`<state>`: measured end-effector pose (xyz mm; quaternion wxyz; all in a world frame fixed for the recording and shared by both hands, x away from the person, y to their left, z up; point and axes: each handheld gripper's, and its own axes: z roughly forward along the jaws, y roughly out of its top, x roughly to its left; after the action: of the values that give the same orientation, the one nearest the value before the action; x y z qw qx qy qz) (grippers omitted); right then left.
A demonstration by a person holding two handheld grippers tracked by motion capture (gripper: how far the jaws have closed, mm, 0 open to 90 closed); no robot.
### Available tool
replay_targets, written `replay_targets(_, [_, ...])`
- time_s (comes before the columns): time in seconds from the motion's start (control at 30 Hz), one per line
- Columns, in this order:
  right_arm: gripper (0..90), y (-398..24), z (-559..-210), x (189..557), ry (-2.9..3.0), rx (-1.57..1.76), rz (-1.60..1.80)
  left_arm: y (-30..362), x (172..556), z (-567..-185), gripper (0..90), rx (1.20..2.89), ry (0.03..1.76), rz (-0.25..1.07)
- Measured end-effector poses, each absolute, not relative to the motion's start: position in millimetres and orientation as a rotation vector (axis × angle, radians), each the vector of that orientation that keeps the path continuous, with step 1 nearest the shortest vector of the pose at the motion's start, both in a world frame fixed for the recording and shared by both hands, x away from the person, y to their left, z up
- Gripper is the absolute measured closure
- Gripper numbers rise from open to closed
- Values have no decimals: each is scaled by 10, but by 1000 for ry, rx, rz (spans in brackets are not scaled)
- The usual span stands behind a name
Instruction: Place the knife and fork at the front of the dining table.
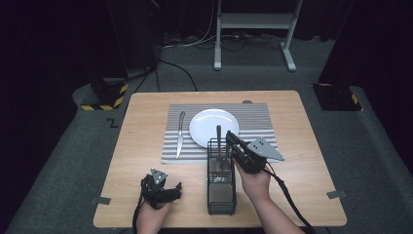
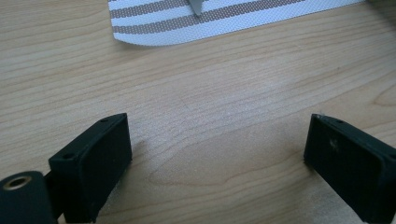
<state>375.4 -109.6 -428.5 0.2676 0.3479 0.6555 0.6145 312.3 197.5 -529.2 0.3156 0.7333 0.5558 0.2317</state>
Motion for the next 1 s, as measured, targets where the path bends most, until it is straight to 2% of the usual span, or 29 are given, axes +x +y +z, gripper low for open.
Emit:
replay_targets(0.1, [823, -1085, -4263, 3733, 1755, 935, 1672, 1977, 3122, -5292, 73, 1932, 1463, 611])
replay_targets(0.13, [877, -1089, -4256, 3728, 1751, 934, 1679, 1977, 3123, -5292, 73, 1933, 1462, 611])
replay_targets(0.2, [882, -1094, -4232, 3710, 1731, 932, 1685, 1975, 3122, -5292, 73, 1931, 1464, 611])
replay_targets(1.0, [886, -1134, -3936, 3604, 1629, 852, 1742, 1975, 3123, -5292, 73, 1932, 1463, 612])
